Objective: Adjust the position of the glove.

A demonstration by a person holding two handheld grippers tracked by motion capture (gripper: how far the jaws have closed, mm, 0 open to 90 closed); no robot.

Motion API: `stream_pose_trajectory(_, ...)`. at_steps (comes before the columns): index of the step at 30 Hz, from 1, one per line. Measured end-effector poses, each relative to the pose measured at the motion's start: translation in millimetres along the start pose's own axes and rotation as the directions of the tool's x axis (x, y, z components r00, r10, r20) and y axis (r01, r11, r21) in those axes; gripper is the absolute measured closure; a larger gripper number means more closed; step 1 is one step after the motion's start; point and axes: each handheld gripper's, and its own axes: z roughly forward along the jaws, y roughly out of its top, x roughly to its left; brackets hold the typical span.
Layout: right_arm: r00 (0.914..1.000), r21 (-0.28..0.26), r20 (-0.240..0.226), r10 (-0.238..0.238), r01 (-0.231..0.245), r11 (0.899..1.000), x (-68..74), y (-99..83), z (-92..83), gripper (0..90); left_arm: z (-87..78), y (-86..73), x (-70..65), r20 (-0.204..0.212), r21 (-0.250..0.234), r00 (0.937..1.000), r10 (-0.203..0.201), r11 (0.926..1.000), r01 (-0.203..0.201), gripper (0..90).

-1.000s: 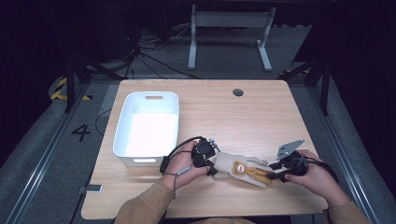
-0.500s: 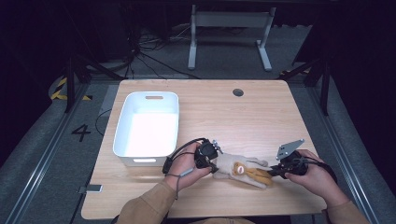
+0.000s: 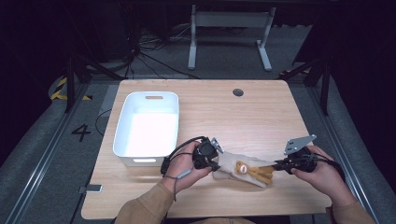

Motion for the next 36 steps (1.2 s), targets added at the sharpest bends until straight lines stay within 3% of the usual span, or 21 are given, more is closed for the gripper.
stream_pose_trajectory(14,0.9984,-0.07,0.052,0.024,-0.02,0.997,-8.8,12.9,-1.1,85.3,2.4,-6.8,-8.8,0.022,0.035,0.9997,-0.002,0.9994,0.001,88.6)
stream_pose_trajectory(32,0.9988,-0.019,0.035,0.035,-0.034,0.999,-18.3,8.3,28.1,84.9,29.5,-14.5,0.0,0.035,0.114,0.9989,-0.031,0.9931,0.027,87.9)
stream_pose_trajectory(36,0.9988,-0.018,0.028,0.04,-0.04,0.999,-19.4,5.7,31.8,82.6,31.4,-14.0,1.0,0.035,0.137,0.9989,-0.033,0.9901,0.028,83.3)
